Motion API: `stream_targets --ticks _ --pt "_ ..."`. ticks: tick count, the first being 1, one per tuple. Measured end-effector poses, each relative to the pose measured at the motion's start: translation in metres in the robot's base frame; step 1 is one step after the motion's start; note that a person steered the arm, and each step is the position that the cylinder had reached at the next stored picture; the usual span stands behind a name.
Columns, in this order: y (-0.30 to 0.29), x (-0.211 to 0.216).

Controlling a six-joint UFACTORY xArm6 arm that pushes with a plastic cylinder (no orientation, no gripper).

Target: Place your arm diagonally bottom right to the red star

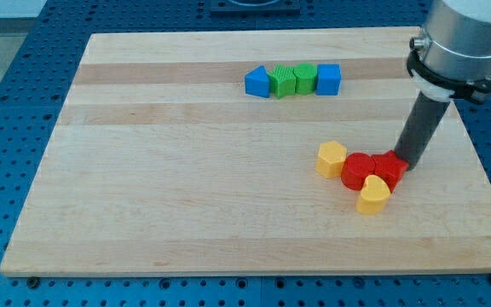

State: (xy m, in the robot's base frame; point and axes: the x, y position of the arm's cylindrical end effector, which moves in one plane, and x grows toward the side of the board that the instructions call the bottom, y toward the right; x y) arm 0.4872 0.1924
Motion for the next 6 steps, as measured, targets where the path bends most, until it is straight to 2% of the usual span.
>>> stream_targets --ticks 1,3,5,6 --pt "0.001 0.0" --pt "0.044 0.008" --pt "0.045 0.063" --pt "0.032 0.075"
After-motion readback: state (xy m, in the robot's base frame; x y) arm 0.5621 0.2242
